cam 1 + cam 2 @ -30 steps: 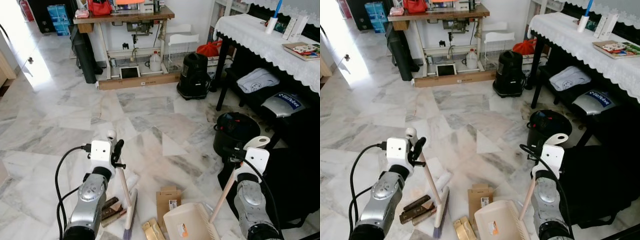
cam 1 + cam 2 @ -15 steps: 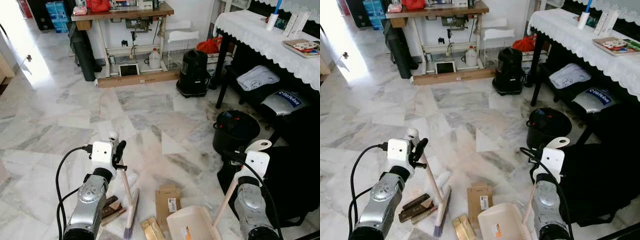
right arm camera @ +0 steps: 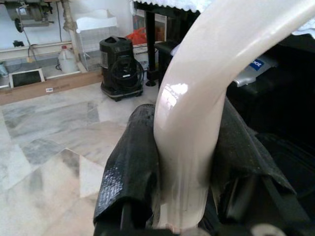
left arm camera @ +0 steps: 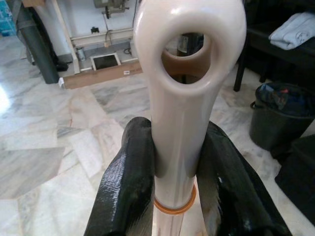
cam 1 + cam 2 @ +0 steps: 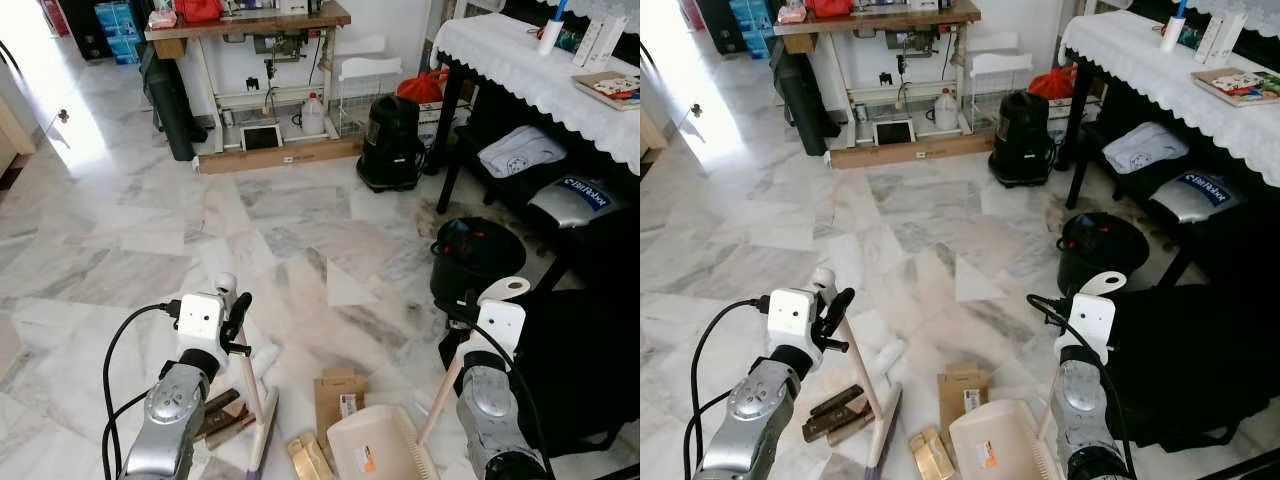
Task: Sweep floor
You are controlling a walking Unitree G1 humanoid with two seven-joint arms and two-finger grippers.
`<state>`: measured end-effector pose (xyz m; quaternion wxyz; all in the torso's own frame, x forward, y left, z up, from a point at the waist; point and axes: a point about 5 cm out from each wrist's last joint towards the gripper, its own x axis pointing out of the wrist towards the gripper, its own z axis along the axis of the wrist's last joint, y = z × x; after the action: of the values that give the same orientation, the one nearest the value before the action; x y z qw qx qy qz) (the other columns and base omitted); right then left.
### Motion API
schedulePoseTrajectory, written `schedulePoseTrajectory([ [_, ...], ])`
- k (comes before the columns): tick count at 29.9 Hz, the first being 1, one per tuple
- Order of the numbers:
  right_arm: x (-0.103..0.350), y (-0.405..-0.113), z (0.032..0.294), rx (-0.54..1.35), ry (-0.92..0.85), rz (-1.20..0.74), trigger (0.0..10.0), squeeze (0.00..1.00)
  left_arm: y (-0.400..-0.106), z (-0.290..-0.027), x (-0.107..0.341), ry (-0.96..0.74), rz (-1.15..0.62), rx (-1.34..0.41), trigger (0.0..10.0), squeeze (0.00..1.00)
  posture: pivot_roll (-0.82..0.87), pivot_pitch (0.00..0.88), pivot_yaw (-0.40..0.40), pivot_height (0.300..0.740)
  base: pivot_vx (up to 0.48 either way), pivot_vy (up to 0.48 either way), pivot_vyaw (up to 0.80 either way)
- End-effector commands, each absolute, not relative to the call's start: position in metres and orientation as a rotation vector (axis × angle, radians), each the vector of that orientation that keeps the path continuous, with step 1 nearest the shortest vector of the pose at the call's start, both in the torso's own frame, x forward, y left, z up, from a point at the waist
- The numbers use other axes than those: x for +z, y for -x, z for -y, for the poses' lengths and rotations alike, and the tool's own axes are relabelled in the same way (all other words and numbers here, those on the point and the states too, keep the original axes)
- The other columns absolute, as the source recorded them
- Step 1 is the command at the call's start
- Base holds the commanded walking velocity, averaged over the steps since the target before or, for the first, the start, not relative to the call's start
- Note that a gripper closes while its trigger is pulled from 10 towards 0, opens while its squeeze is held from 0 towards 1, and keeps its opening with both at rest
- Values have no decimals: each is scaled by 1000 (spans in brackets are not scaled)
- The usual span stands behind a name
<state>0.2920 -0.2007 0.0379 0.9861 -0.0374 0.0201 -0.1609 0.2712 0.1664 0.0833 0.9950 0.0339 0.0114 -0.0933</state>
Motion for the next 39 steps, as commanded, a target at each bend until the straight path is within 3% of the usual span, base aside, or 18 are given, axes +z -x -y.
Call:
schedulePoseTrajectory([
  [1, 43, -296, 198, -316, 76, -8, 10000, 0, -270, -167, 95, -89, 14, -201, 10000, 0, 81, 53, 41, 740, 0, 0, 0],
  [17, 57, -303, 213, -377, 113, 55, 10000, 0, -246, -161, 103, -69, -39, -240, 10000, 0, 109, 148, 48, 740, 0, 0, 0],
  [39, 38, -292, 193, -335, 93, -3, 10000, 0, -243, -163, 109, -4, -113, -263, 10000, 0, 143, 177, 61, 740, 0, 0, 0],
])
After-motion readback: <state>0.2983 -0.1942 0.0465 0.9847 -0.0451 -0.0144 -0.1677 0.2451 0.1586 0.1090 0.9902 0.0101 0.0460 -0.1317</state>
